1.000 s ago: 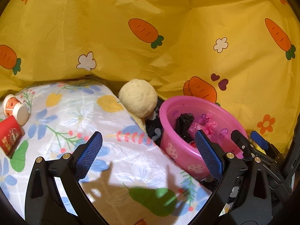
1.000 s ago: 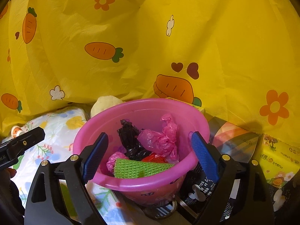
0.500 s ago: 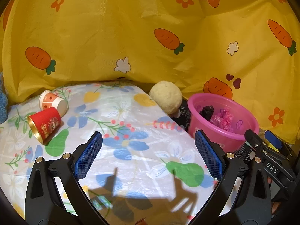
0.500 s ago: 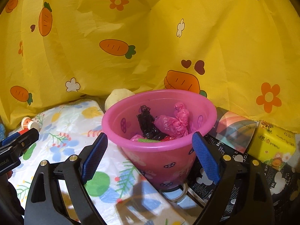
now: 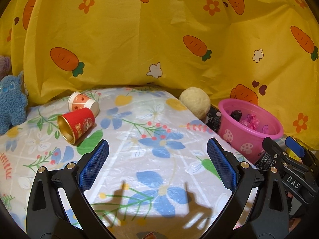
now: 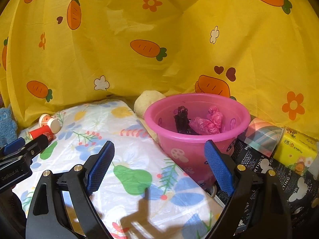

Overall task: Collect trash
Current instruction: 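Move both grippers back from the bucket toward the paper cups, then grasp the red cup rim with the left gripper while the right gripper grasps the orange-white cup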

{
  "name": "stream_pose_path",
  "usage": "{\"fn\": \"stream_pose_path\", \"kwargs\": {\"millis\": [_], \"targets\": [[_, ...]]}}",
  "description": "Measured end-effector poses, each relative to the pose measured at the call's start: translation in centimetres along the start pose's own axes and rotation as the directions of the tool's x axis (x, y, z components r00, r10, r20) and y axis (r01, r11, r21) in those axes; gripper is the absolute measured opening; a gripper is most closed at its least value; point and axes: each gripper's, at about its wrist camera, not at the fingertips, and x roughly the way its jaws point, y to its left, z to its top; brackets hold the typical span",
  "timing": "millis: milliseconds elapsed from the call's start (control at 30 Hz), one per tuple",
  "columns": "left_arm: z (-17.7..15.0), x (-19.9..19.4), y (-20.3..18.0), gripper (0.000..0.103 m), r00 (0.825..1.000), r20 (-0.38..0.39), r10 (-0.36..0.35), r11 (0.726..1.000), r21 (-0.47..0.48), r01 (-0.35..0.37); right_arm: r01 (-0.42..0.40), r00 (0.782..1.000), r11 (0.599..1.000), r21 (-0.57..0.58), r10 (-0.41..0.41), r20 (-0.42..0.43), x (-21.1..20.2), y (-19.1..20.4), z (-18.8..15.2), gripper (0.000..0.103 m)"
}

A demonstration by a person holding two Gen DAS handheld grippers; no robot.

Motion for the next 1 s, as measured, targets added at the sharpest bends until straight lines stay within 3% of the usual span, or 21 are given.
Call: {"fn": "stream_pose_path", "kwargs": {"millis": [233,533,667,833,1000], "targets": [[-0.5,0.0,2.9,0.097,0.999,-0.013,0.053,0.998,-0.015,-0.053,-0.032,0.999,0.999,-0.022,0.032,-0.014,0.5,2.5,0.0,0.088],[-0.1,2.0,10.3,0.096,0.979,-0.054,0.196,0.975,-0.096,-0.201,-0.126,0.992,0.99,-0.065,0.124,-0.036,2.4,7.6,0.9,0.088],[0.2,4.1,13.5,0.084,0.965,-0.099,0.244,0.96,-0.12,-0.255,-0.166,0.986,0.982,-0.09,0.162,-0.047,3.4,10.2,1.2,0.088],[0.5,7.2,15.9,0.067,0.962,-0.164,0.218,0.955,-0.167,-0.244,-0.194,0.98,0.974,-0.12,0.187,-0.063,4.6,12.7,1.7,0.088],[0.8,9.4,16.7,0.041,0.965,-0.198,0.174,0.958,-0.194,-0.212,-0.206,0.977,0.968,-0.139,0.197,-0.078,5.7,14.4,2.1,0.088]]}}
